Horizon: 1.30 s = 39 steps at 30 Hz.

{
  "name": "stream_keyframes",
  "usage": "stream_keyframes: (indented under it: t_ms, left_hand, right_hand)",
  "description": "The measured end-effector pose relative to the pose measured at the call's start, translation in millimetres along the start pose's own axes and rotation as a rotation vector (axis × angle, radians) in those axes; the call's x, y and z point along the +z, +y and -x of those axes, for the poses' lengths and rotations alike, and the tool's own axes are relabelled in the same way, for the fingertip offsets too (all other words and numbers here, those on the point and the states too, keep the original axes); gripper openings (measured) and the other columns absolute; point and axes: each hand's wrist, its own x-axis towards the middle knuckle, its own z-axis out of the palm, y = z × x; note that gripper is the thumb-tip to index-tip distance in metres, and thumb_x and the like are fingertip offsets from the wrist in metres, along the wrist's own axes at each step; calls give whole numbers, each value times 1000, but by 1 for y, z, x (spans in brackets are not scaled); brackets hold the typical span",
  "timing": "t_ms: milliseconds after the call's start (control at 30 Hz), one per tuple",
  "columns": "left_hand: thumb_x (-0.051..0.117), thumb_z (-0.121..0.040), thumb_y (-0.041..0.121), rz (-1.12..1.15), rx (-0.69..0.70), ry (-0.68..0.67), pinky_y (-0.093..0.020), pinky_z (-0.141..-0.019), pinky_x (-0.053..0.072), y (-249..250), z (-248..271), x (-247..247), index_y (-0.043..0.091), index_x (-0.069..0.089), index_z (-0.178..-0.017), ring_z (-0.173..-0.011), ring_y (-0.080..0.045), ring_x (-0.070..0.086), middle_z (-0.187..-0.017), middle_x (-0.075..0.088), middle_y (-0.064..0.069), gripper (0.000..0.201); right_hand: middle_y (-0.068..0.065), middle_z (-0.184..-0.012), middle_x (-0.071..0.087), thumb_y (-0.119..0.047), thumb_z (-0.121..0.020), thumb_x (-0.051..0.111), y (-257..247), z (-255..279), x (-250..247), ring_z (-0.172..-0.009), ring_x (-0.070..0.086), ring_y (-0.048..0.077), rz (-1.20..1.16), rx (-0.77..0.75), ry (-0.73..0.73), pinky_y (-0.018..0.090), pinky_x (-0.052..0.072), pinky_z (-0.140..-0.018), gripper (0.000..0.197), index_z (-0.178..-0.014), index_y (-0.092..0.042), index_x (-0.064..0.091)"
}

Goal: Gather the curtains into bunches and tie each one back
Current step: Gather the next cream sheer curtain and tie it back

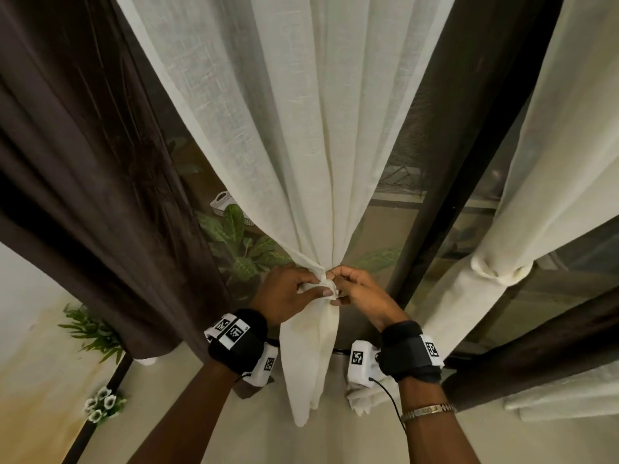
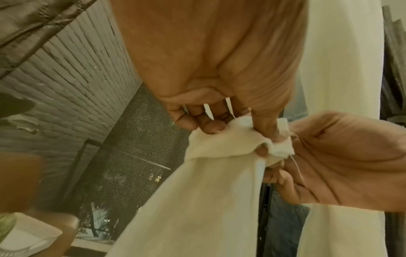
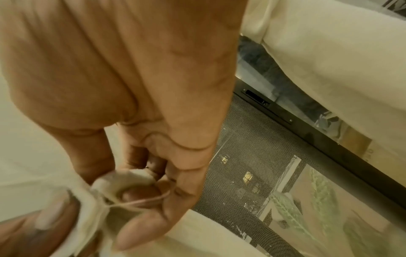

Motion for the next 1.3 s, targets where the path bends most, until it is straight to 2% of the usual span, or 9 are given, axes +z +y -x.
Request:
stream_keyframes:
  t_ms: [267, 467, 633, 733, 867, 933, 1033, 1167, 1300]
  left_hand:
    - [76, -67, 69, 9, -146, 163, -25, -71, 56, 6, -3, 4, 26, 78, -82, -75, -3, 68, -77, 74, 17, 46]
    - [75, -85, 17, 236, -323, 19, -41, -102, 57, 2, -13, 0, 25, 64, -119, -115, -17, 70, -109, 72, 15, 37]
    - [80, -88, 23, 327, -293, 116, -40, -106, 52, 8, 1, -26, 20, 54, -138, -120, -18, 65, -125, 67, 5, 57]
    - [84, -82, 51, 489, -209, 310, -44, -103, 58, 28, -2, -53, 26, 55, -128, -116, -15, 70, -123, 72, 4, 59]
    - [81, -87, 57, 456, -181, 565, -32, -101, 57, 64, -36, -92, 31, 52, -140, -117, -5, 68, -127, 69, 17, 66]
    - [76, -94, 51, 400, -177, 716, -29, -101, 55, 76, -55, -114, 20, 58, -142, -116, -8, 67, -126, 71, 12, 60]
    - [70, -101, 41, 350, -121, 889, -29, -92, 58, 76, -59, -140, 15, 73, -121, -98, -3, 71, -109, 80, 3, 33]
    - [66, -104, 33, 280, -184, 1198, -32, -83, 50, 64, -50, -162, 16, 72, -108, -93, -22, 67, -101, 75, -5, 19]
    - [65, -104, 36, 293, -233, 1102, -37, -88, 54, 56, -47, -148, 27, 69, -104, -100, -29, 74, -94, 73, 8, 10]
  right_hand:
    - [12, -101, 66, -13, -109, 58, -7, 3, 3, -92, 62, 19, -39, -11, 81, 24, 64, -73, 15, -108, -10, 73]
    - [-1, -151, 59, -2, -104, 63, -9, 10, 16, -122, 74, 27, 102, 105, -196, 25, 63, -78, 55, -154, -24, 54]
    - [1, -105, 82, -16, -99, 75, -61, 21, -13, -70, 75, 6, 60, -102, 179, 15, 52, -61, 20, -117, -6, 77]
    - [-4, -111, 77, -42, -86, 88, -101, 25, -26, -97, 72, 10, 89, -334, 431, 27, 56, -85, 35, -111, -20, 75]
    - [-5, -146, 57, -51, -86, 85, -156, 11, -22, -128, 59, 9, 9, -520, 590, 26, 55, -96, 72, -146, -37, 48]
    - [-4, -135, 67, -43, -93, 80, -176, 0, -17, -117, 66, 2, -48, -538, 490, 25, 57, -89, 57, -142, -26, 55]
    - [-9, -91, 79, -20, -97, 78, -180, -2, -23, -80, 72, -1, 5, -642, 506, 24, 56, -75, 10, -101, -10, 76]
    - [-16, -69, 74, -28, -90, 85, -155, 14, -70, -70, 64, 6, -193, -724, 926, 32, 57, -77, 19, -74, -25, 77]
    - [-16, -78, 80, -39, -91, 82, -156, 27, -70, -85, 71, 22, -339, -598, 1053, 28, 61, -78, 21, -82, -21, 75]
